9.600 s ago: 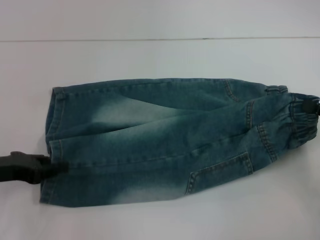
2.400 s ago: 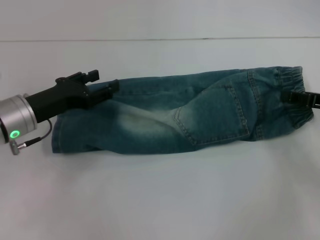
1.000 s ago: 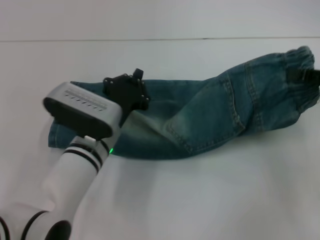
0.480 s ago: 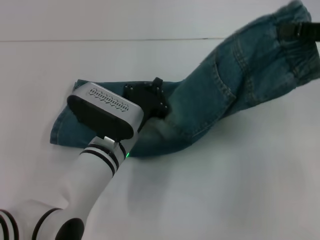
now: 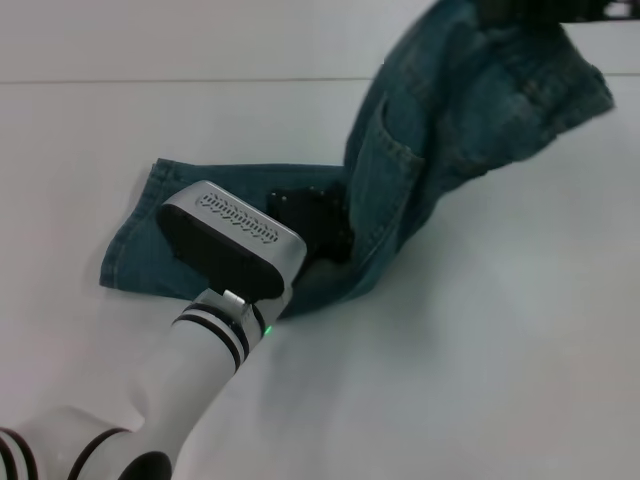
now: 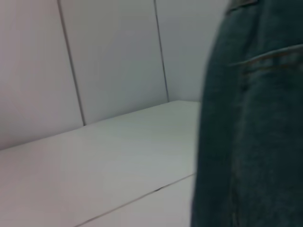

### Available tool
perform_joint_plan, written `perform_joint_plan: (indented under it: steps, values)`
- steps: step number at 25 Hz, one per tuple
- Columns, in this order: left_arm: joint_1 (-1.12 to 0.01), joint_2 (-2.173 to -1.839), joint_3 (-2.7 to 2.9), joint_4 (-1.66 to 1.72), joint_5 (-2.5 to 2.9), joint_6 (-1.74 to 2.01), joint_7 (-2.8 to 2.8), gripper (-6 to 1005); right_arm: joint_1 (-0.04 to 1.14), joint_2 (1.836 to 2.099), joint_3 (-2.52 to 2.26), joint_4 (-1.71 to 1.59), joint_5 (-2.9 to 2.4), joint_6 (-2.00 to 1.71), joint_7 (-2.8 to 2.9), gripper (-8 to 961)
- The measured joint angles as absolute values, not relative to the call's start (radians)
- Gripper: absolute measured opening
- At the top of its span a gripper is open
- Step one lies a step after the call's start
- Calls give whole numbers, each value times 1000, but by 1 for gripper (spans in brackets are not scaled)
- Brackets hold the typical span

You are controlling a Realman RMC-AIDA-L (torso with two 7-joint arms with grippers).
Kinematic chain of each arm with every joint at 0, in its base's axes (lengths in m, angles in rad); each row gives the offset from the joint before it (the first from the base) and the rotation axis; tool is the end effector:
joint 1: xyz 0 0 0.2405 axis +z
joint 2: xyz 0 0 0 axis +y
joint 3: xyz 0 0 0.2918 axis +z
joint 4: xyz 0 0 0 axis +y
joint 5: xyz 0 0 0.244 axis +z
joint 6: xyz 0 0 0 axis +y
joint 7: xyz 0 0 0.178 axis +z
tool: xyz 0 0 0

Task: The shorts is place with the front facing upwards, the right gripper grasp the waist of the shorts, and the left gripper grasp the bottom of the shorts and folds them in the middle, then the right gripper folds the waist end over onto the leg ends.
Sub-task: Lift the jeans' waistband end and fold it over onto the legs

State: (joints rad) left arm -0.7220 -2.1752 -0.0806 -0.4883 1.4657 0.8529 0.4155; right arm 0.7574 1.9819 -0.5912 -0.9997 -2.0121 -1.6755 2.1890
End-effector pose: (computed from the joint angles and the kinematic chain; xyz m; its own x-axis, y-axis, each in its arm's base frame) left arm -0.2229 0.3902 -0.2302 0.8622 0.0892 0.4986 0.4652 -0.5288 -0.7099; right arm 0.1796 0.4668 0.0812 0.6092 -0.5511 -0.5703 -0.6770 -0.7359 -0.0120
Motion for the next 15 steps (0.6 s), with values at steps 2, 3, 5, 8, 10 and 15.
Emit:
perform_joint_plan:
  steps: [2,3,5,8,10,15]
  values:
    - [-720,-2175,-81,-497,1485,853,416,1,784,1986,-637,-995,-2025,-1634,2189,108]
    - [-719,-2175,-81,-502,1492,853,416,1,798,1990,-651,-993,-2038,-1616,2189,109]
    - [-718,-2175,-81,-515,1499,853,417,1,831,2003,-670,-988,-2074,-1586,2187,109]
    - [-717,-2175,-82,-528,1513,853,418,1,871,2017,-691,-985,-2099,-1567,2180,109]
    - [-715,-2175,-84,-539,1528,853,418,1,890,2023,-711,-981,-2101,-1555,2172,109]
    - [-712,-2175,-84,-571,1550,852,418,1,924,2032,-768,-969,-2103,-1529,2161,110]
